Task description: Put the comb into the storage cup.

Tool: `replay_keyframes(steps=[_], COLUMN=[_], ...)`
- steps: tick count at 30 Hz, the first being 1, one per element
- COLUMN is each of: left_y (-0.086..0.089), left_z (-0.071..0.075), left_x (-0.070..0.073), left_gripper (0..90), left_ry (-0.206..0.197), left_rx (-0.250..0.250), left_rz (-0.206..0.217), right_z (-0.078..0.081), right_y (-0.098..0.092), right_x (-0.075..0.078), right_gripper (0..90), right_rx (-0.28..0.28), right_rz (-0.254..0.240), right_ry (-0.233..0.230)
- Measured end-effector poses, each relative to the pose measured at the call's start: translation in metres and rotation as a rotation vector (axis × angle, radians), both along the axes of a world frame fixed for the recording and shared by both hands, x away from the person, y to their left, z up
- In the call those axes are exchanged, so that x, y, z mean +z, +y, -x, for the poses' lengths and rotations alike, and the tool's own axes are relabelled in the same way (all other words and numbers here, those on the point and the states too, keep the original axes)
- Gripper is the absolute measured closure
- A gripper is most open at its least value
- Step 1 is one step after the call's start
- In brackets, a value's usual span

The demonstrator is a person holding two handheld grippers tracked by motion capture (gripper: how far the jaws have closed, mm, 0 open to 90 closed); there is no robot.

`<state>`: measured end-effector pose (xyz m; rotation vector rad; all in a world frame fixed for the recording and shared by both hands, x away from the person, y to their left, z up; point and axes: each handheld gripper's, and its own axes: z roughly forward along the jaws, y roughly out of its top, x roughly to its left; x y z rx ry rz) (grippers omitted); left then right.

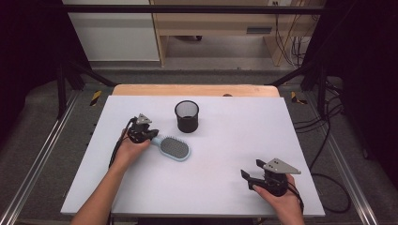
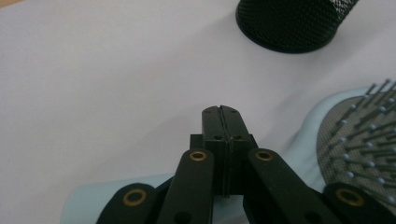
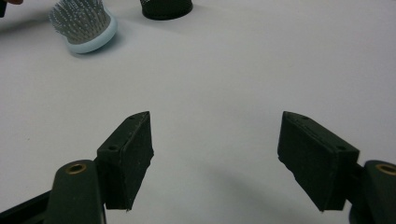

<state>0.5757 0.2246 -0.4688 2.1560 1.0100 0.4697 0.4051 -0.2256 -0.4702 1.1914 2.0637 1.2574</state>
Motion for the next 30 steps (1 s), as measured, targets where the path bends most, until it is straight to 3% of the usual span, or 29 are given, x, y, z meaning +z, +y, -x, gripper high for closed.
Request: replay_keyframes(steps=[6, 14, 23, 30], left_y=[0.005, 0.011, 0.011, 0.008], left_z=[0.01, 0.031, 0.064, 0.076], left_x=[0.002, 0.0, -0.001, -0.001], left_gripper=[90.0, 90.0, 90.0, 90.0], left_ry=[0.022, 0.055, 0.072, 0.092], left_rx=[-0.017, -0.041, -0.072, -0.08], left_rz=[-0.021, -0.012, -0.018, -0.013], right_z=[0.0, -0.001, -0.001, 0.0], right_y=[0.001, 0.003, 0.004, 0.002], right_x=[0.0, 0.0, 0.0, 0.001], right_gripper=[26.5, 26.5, 26.4, 26.3], right_rx=[0.002, 0.009, 0.009, 0.009], right_rz=[0.001, 0.004, 0.001, 0.001], right_ry=[0.002, 0.007, 0.008, 0.004])
